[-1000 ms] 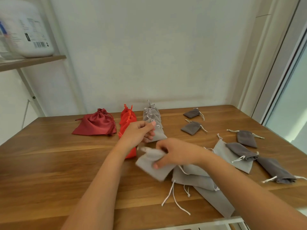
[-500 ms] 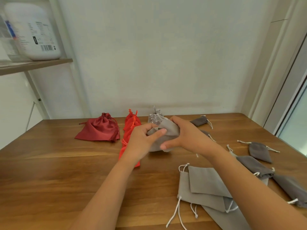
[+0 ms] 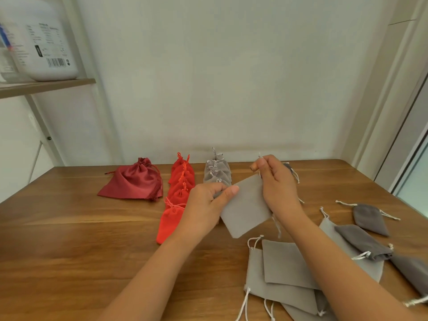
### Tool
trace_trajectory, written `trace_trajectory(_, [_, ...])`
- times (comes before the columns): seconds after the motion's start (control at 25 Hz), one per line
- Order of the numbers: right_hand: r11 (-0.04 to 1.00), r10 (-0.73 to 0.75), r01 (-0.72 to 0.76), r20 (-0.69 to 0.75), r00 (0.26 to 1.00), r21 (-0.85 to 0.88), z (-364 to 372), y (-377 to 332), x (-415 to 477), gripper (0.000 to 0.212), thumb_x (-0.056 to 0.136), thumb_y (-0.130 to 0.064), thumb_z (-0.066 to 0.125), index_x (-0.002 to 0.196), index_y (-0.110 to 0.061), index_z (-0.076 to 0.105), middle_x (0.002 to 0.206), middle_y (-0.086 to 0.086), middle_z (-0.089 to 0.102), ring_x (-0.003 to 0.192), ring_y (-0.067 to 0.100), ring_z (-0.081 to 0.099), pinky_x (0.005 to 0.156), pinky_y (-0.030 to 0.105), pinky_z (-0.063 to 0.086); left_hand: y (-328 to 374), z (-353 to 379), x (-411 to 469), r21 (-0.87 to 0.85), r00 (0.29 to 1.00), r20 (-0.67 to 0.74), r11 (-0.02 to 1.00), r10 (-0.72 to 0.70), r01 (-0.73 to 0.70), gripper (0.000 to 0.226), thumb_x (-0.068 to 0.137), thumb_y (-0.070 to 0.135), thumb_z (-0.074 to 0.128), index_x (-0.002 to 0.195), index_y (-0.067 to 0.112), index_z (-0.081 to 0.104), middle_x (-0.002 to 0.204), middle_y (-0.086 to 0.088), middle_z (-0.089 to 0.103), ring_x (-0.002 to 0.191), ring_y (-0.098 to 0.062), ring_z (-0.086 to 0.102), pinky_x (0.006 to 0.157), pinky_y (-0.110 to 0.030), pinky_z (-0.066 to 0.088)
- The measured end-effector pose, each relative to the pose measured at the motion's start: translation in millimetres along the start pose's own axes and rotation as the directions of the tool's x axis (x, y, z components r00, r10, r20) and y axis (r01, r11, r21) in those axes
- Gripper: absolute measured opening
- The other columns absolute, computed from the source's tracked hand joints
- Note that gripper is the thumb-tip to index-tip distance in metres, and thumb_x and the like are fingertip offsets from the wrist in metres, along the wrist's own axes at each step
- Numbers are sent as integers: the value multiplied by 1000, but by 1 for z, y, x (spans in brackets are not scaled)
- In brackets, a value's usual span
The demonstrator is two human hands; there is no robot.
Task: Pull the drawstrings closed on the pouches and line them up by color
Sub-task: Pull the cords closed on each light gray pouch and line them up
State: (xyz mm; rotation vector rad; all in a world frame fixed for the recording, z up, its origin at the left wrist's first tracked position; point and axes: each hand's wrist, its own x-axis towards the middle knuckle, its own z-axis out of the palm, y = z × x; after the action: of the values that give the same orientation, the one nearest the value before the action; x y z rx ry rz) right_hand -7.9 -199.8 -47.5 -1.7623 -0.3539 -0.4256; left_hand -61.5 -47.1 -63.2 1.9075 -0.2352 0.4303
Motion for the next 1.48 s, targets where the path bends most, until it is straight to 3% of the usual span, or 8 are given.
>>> trace_trajectory(0.12, [999,-28,29,16,999,-23,-9,2,0,27,101,-26,42,85,-16,63,73,-12,60,59,-3,46,55,10,36,-1,-1,-2,27,986,159,999,-43,39,37,88,37,64,80,3,72,74,-15,70,62,-29,61,59,-39,47])
trace_trajectory(0.2, [996,-76,82,124,989,-45,-15,2,-2,25,100,-27,46,85,-20,65,74,-15,62,62,-2,48,58,11,36,2,-1,-3,2,982,179,998,-60,61,16,85,28,69,85,13,76,85,-3,74,81,-19,69,74,-29,51])
trace_trajectory(0.4, [993,-96,83,174,980,84,1,-7,-18,33,93,-46,45,97,-24,69,81,-12,68,72,0,61,62,19,45,8,4,-5,20,996,84,999,43,-45,35,75,42,73,75,7,66,72,-10,64,64,-17,57,58,-32,43])
trace_trajectory(0.52, [990,-29,-16,316,948,138,0,-1,-13,43,90,-56,44,101,-23,70,92,-6,70,83,10,65,69,30,51,7,1,-2,-16,998,-42,999,41,-42,18,85,30,64,88,13,64,79,-3,68,71,-13,64,61,-30,47])
trace_trajectory(0.76, [993,-46,-11,462,886,121,-4,8,-12,19,92,-26,60,107,-25,71,99,-2,72,94,15,66,82,41,53,11,-8,3,-212,971,-189,972,-144,103,15,94,26,55,100,21,67,95,3,73,88,-12,67,76,-30,52])
trace_trajectory(0.96, [993,-64,1,509,858,122,-6,0,-13,24,95,-21,55,115,-27,66,72,-21,65,68,-3,57,64,16,44,14,-9,3,-392,937,-256,912,-238,125,25,96,28,50,90,18,72,94,0,74,86,-12,68,78,-30,54])
trace_trajectory(1.24, [977,-87,165,459,884,-134,-12,9,-8,28,92,-18,59,118,-27,66,76,-9,61,68,1,53,75,29,50,15,-21,10,-709,884,-277,701,-377,77,28,100,23,42,87,10,62,82,-4,74,85,-15,71,75,-24,57])
trace_trajectory(1.48, [966,-78,154,333,940,-209,-19,8,-5,19,89,-19,64,105,-24,72,71,-17,60,69,-2,56,65,12,45,15,-32,14,-820,833,-332,573,-443,-22,28,101,20,41,80,10,57,64,0,65,66,-14,67,65,-23,56])
